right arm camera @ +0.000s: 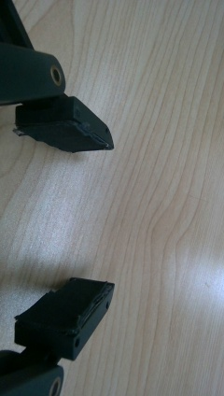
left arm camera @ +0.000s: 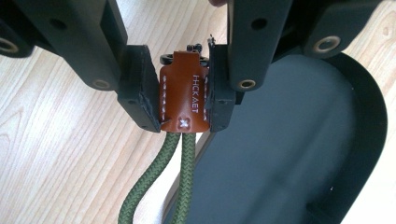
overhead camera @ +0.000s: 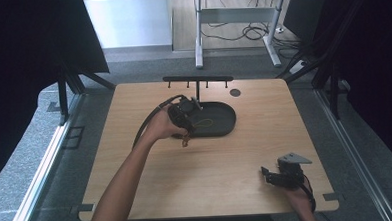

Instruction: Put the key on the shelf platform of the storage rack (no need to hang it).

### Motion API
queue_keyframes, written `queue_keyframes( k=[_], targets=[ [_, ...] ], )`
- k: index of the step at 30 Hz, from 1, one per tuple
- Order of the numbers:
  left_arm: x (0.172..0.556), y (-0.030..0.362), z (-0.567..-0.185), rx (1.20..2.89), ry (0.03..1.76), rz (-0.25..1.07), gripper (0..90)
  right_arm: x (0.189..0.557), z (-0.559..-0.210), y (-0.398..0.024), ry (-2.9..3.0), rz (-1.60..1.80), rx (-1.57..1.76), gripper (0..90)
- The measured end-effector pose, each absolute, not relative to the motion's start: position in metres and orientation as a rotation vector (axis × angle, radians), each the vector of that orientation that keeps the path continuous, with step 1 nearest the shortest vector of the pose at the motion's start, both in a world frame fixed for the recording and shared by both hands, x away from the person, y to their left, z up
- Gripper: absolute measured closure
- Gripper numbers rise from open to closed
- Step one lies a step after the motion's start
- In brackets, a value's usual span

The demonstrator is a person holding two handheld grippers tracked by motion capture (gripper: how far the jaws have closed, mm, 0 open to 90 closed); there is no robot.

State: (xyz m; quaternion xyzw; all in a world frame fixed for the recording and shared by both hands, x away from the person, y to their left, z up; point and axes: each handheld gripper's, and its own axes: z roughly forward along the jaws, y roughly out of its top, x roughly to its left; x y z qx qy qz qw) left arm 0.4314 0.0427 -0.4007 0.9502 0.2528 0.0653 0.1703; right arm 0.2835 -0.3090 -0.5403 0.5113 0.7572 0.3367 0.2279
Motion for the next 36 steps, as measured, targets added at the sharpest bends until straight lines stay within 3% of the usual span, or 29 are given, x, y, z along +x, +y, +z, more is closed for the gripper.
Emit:
queue_keyframes(
  k=[27,36],
  targets=[
    [0.437,0.025,-0.410,2.715,0.714,0.174,66.6,0.284,-0.540,-0.308,2.084,0.920,1.411,24.9],
    [0.438,0.029,-0.430,2.768,0.733,0.176,66.4,0.284,-0.540,-0.308,2.081,0.918,1.417,24.1]
  ],
)
